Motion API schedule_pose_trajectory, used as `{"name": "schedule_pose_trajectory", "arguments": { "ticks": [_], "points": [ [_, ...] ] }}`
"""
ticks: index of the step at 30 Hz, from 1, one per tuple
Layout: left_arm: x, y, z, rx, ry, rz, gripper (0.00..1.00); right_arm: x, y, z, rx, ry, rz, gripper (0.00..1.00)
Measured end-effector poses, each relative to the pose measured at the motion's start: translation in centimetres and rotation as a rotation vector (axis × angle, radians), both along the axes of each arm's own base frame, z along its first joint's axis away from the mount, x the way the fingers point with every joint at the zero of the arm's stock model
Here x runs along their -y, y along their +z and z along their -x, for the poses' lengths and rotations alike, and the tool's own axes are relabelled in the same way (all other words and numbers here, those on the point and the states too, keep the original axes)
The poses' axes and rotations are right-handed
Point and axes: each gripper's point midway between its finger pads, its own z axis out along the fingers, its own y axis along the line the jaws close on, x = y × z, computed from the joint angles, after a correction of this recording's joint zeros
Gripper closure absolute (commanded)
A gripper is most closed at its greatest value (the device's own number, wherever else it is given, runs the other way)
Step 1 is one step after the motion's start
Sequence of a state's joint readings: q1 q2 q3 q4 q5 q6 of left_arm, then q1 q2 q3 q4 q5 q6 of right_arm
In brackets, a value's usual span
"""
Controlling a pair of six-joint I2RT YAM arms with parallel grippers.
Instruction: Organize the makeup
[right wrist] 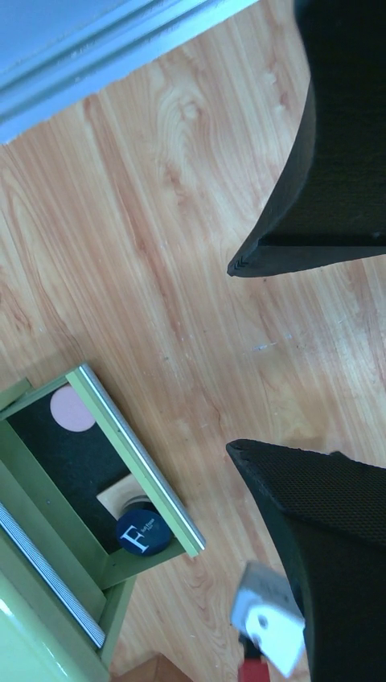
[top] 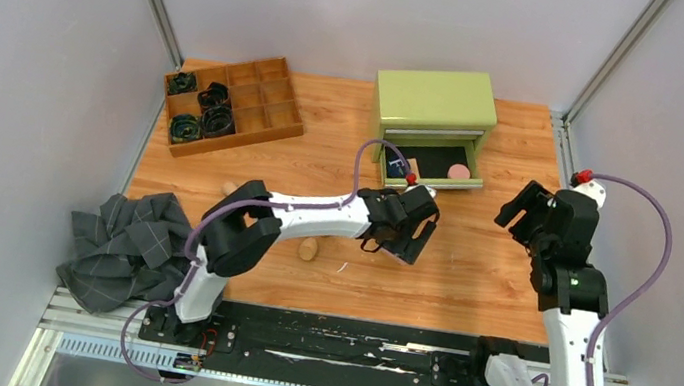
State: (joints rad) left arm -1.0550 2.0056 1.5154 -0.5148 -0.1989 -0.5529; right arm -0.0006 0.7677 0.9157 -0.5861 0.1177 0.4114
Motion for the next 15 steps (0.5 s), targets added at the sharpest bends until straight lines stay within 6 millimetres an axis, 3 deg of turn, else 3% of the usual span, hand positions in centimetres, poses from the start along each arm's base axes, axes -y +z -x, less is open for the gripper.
{"name": "schedule_pose_trajectory", "arguments": {
  "ticks": [1,5,9,12,14,15],
  "points": [
    [0.6,-0.6,0.0,-0.013,-0.014,-0.003,0.01,0.2,0.0,0.4,-0.003,-0.012,0.007,0.27],
    [1.2,-1.0,0.0,-0.024,-0.044,-0.009,0.02,0.6,-0.4,1.0,-0.029,-0.025,0.021,0.27],
    [0.5,1.9,-0.5,0.020,-0.056,0.019,0.02,0.1,-1.2,1.2,-0.070,0.005,0.016,0.29],
    [-1.9,5.9,-1.5,0.058,-0.031,0.077,0.02,-1.4,-2.5,0.7,-0.110,0.083,-0.019,0.29],
    [-5.2,8.7,-3.1,0.084,0.032,0.124,0.02,-3.1,-4.0,0.5,-0.151,0.168,-0.037,0.29],
    [-7.5,10.0,-4.3,0.103,0.084,0.148,0.02,-5.2,-5.1,0.5,-0.192,0.260,-0.043,0.29]
  ]
}}
